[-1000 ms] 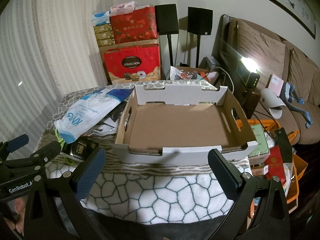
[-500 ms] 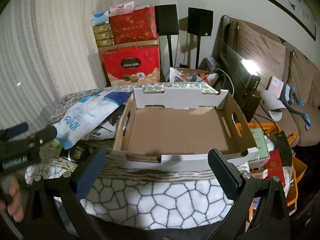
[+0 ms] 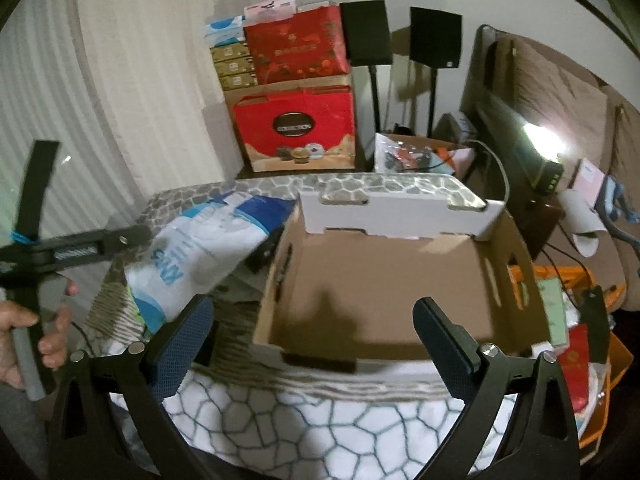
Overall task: Organize objects
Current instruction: 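Reach the left tool to the white mask bag and close on it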
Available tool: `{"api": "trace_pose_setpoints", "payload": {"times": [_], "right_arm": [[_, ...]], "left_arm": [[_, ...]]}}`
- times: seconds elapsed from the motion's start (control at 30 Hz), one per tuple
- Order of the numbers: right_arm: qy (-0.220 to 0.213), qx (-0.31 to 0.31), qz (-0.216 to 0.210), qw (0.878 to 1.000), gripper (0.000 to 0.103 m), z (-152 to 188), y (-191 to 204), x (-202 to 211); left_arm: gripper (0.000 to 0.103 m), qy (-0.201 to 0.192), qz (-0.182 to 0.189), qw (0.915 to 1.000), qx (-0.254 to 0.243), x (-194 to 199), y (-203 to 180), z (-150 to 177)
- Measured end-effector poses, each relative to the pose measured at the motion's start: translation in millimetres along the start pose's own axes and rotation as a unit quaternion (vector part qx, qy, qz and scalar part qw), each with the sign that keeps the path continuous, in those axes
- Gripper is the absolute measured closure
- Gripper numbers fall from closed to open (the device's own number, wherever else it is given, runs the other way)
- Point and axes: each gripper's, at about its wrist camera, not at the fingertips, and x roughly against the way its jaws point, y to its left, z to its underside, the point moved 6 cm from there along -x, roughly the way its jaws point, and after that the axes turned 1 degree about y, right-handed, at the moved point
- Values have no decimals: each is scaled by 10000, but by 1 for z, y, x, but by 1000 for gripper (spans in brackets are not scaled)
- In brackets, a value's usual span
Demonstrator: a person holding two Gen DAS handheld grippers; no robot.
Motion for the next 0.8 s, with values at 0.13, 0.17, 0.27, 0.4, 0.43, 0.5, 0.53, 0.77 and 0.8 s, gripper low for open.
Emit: {"api": "trace_pose_setpoints", "payload": {"times": [0.13,0.17,0.27,0.4,0.43,0.5,0.53,0.77,0.8], "right_arm": [[129,21,-336,9994,12,-13,10,-12],[176,34,-392,9991,15,-14,14,-16],[362,46,-629,9974,22,-21,26,-31],[651,43,-861,9941,31,-25,47,-51],[733,31,-906,9932,34,-25,50,-56],[961,-18,-1002,9903,38,-22,57,-68],[1042,-47,-1043,9891,39,-21,59,-73],[1466,-105,-1210,9817,48,-9,74,-101],[1455,-58,-1212,9819,48,-9,77,-102]], "left_arm": [[7,232,238,9992,224,-16,7,1],[9,271,247,9990,239,-19,9,1],[14,351,271,9986,284,-27,12,2],[16,455,544,9969,354,-32,9,3],[16,477,561,9966,357,-33,9,3],[16,525,608,9962,345,-36,7,4],[19,536,617,9960,347,-37,6,4],[42,603,573,9961,290,-43,3,9],[45,604,584,9960,303,-43,2,9]]}}
